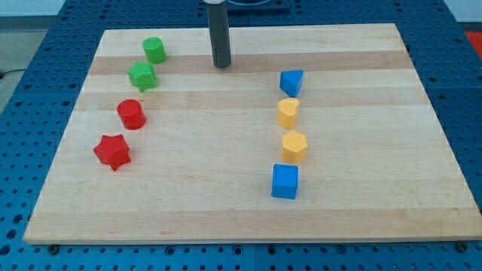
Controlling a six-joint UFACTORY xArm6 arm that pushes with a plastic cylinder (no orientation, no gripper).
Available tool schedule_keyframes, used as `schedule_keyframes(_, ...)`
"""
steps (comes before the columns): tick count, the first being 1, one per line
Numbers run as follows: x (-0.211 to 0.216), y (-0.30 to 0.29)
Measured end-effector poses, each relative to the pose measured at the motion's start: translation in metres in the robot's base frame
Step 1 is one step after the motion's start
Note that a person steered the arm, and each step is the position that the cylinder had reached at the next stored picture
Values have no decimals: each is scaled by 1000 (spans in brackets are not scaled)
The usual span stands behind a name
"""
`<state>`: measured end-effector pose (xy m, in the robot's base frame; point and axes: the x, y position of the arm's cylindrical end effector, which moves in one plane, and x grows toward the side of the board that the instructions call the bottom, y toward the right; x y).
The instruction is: Move the green circle to the top right of the green star
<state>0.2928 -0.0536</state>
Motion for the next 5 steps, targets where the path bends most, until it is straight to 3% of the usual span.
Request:
schedule_keyframes(1, -4, -2)
schedule_keyframes(3, -64, -12)
schedule_keyframes(5, -87, -122)
